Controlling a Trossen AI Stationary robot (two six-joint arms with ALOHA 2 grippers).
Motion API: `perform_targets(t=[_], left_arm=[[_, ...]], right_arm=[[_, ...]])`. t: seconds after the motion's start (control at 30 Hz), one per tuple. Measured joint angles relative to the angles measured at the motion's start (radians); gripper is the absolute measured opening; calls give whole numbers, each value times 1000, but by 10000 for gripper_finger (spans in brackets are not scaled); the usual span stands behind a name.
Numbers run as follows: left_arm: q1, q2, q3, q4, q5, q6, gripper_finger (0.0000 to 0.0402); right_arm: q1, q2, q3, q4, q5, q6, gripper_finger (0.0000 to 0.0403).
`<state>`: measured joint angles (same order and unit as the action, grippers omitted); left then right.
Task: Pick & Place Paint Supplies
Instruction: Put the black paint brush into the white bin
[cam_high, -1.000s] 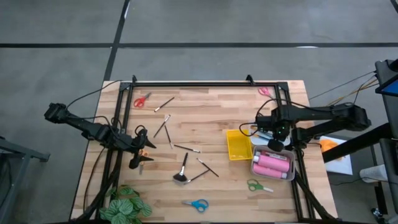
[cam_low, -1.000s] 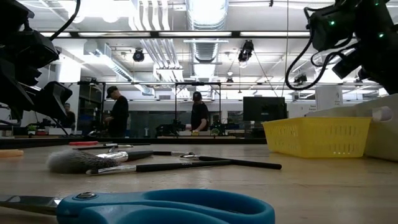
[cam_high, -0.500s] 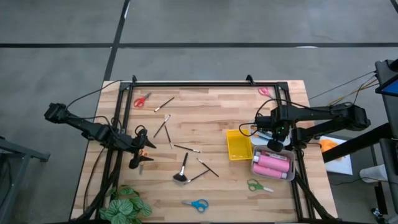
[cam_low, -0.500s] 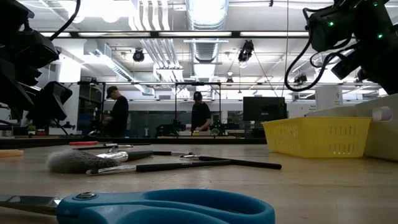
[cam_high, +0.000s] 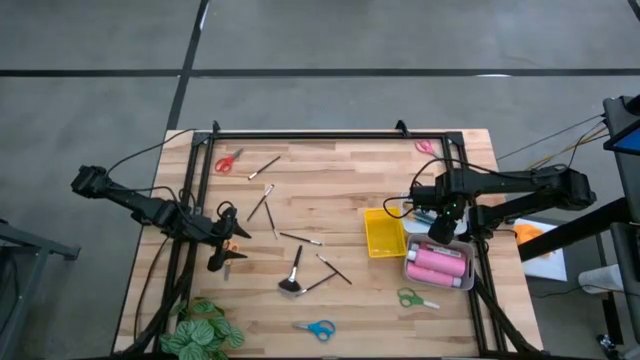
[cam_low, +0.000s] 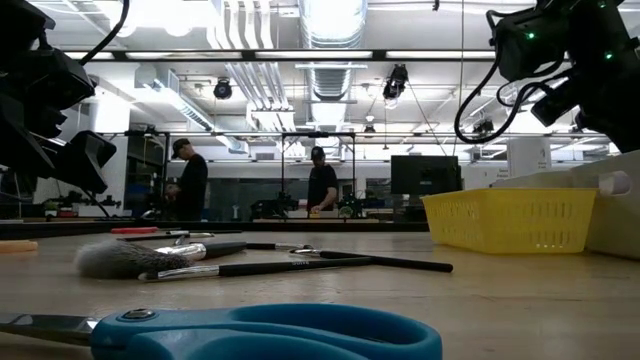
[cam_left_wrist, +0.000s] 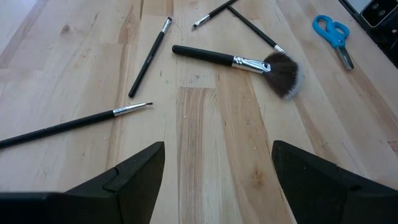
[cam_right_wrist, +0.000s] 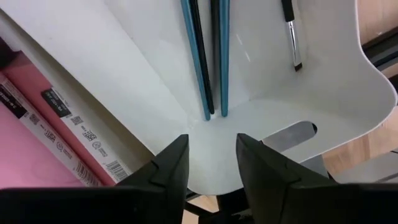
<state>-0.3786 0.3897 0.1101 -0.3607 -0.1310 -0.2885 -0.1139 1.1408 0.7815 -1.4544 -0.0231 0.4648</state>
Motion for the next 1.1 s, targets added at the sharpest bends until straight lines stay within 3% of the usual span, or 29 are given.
perform_targets(t=[0.2, 0.47, 0.63, 0.77, 0.83, 0.97, 1.1], left_arm=[[0, 0, 0, 0, 0, 0, 300], [0, 0, 0, 0, 0, 0, 300], [0, 0, 0, 0, 0, 0, 300], [0, 0, 0, 0, 0, 0, 300], [0, 0, 0, 0, 0, 0, 300], [0, 0, 0, 0, 0, 0, 300], [0, 0, 0, 0, 0, 0, 300]], right_arm=[[0, -15, 26, -3, 0, 0, 130], [0, -87, 204, 18, 29, -48, 130], [-15, -122, 308, 181, 136, -140, 130], [-62, -129, 347, 411, 152, -252, 130], [-96, -130, 349, 529, 128, -322, 130], [-173, -114, 315, 765, -35, -403, 130], [-209, -62, 301, 811, -78, -374, 130]])
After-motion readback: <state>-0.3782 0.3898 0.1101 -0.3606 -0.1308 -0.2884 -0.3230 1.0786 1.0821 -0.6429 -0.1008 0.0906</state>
